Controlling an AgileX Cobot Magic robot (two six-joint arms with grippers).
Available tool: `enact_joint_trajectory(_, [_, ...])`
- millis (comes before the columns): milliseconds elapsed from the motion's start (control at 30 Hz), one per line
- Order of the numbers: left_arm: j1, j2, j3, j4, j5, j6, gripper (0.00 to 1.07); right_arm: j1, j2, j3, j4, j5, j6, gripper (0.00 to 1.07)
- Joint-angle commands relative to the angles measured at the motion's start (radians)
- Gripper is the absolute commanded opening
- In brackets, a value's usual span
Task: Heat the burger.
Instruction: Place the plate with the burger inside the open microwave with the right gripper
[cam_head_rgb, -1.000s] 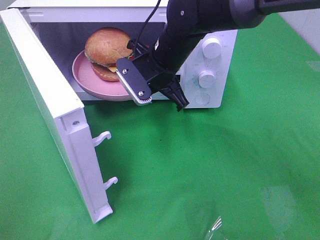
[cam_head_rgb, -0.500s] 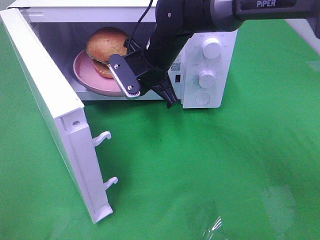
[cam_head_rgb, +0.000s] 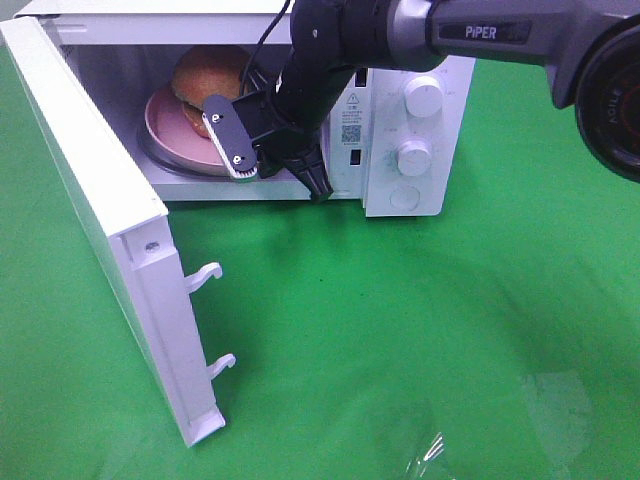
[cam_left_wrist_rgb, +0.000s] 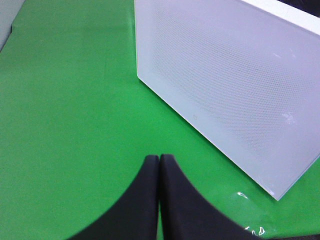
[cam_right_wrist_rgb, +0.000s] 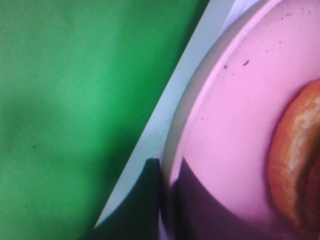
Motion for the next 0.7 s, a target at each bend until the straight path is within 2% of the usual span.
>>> enact_joint_trajectory(33, [0.001,-0.021,0.004,-0.003,-0.009,-0.004,0.0,0.0,0.0,-0.037,-0.004,-0.045,0.012,0.0])
enact_joint_trajectory(267, [0.001,-0.021,0.004,-0.002,-0.009,-0.004,0.0,0.0,0.049,-0.115,-0.002,-0.038,0.012,0.0])
enact_joint_trajectory(700, [0.001,-0.021,0.004,-0.002,-0.009,-0.004,0.0,0.0,0.054,-0.122,0.007,-0.047,0.013,0.01])
